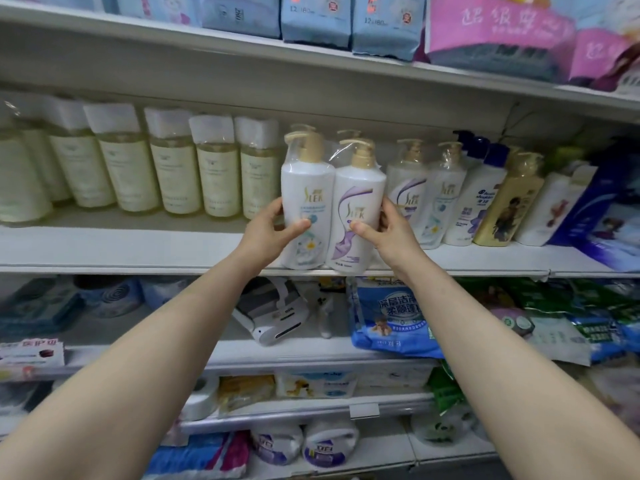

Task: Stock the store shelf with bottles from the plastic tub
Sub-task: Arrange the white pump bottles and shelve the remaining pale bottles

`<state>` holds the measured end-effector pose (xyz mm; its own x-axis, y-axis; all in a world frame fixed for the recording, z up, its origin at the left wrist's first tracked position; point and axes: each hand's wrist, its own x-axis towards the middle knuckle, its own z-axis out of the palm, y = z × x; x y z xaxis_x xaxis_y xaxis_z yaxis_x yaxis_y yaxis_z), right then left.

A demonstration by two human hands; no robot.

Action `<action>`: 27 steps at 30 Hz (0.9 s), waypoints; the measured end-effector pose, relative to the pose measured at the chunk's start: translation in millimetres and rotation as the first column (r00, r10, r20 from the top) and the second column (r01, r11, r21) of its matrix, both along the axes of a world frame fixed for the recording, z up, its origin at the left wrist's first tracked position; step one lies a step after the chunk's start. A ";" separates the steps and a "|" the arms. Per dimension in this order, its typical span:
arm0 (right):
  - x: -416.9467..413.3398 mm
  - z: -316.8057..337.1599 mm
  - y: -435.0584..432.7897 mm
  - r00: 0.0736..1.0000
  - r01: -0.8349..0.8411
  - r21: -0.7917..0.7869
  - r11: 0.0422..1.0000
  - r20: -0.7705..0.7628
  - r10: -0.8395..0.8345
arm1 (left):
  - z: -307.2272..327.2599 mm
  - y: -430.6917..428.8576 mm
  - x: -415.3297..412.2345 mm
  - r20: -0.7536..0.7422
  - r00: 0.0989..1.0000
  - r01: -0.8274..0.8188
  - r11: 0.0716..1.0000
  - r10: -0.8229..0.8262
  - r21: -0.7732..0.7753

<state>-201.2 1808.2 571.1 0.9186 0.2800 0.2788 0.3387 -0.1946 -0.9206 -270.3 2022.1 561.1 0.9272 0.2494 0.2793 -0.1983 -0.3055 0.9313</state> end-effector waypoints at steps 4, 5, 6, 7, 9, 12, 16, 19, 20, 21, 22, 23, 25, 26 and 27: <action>-0.8 -2.9 4.1 0.995 0.063 -0.070 0.996 0.076 -0.058 | -5.6 -4.0 2.2 0.023 0.998 -0.064 0.998 0.064 0.026; -2.4 -3.5 4.9 0.993 0.082 -0.075 0.994 0.093 -0.075 | -6.0 -7.0 1.8 0.036 0.996 -0.086 0.996 0.084 0.034; -4.5 -4.1 5.9 0.989 0.107 -0.085 0.991 0.113 -0.097 | -7.0 -9.7 1.3 0.054 0.993 -0.109 0.993 0.107 0.040; -6.4 -5.4 6.9 0.984 0.134 -0.098 0.986 0.134 -0.120 | -8.9 -12.8 0.0 0.082 0.988 -0.138 0.989 0.134 0.051; -9.8 -9.2 8.5 0.968 0.193 -0.135 0.972 0.189 -0.166 | -15.0 -18.2 -2.3 0.172 0.963 -0.228 0.967 0.208 0.110; -12.9 -20.8 9.0 0.935 0.276 -0.214 0.937 0.287 -0.210 | -31.1 -29.0 -6.7 0.235 0.926 -0.351 0.900 0.294 0.258; -14.5 -29.3 8.2 0.922 0.309 -0.232 0.922 0.310 -0.231 | -47.7 -35.5 -12.3 0.228 0.923 -0.375 0.857 0.310 0.353; -11.3 -29.7 9.4 0.926 0.308 -0.219 0.926 0.293 -0.239 | -49.9 -28.6 -11.3 0.203 0.934 -0.347 0.882 0.294 0.318; -11.2 -29.9 9.8 0.927 0.309 -0.217 0.926 0.287 -0.242 | -49.9 -26.5 -10.7 0.194 0.938 -0.336 0.891 0.288 0.304; -11.1 -30.4 10.2 0.927 0.310 -0.215 0.926 0.284 -0.244 | -49.9 -25.3 -10.3 0.189 0.941 -0.327 0.898 0.281 0.295; -11.8 -30.3 10.8 0.927 0.313 -0.216 0.925 0.283 -0.247 | -50.0 -24.1 -10.2 0.191 0.943 -0.319 0.903 0.272 0.288; -12.4 -30.9 11.0 0.924 0.320 -0.217 0.922 0.286 -0.253 | -50.1 -23.4 -10.4 0.198 0.944 -0.313 0.906 0.264 0.285; -16.7 -30.8 11.7 0.902 0.359 -0.204 0.911 0.328 -0.282 | -50.5 -21.9 -10.7 0.239 0.937 -0.322 0.894 0.254 0.311; -20.2 -31.0 12.0 0.873 0.394 -0.193 0.899 0.384 -0.300 | -50.9 -21.6 -11.3 0.279 0.927 -0.340 0.872 0.250 0.353; -23.7 -32.0 12.4 0.832 0.434 -0.190 0.881 0.459 -0.311 | -51.1 -21.8 -12.1 0.329 0.913 -0.366 0.838 0.240 0.405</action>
<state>-224.9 1820.7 539.1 0.7896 0.0606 0.6106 0.5154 -0.6055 -0.6064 -282.4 2000.3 510.0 0.7058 0.2949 0.6441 -0.2351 -0.7602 0.6056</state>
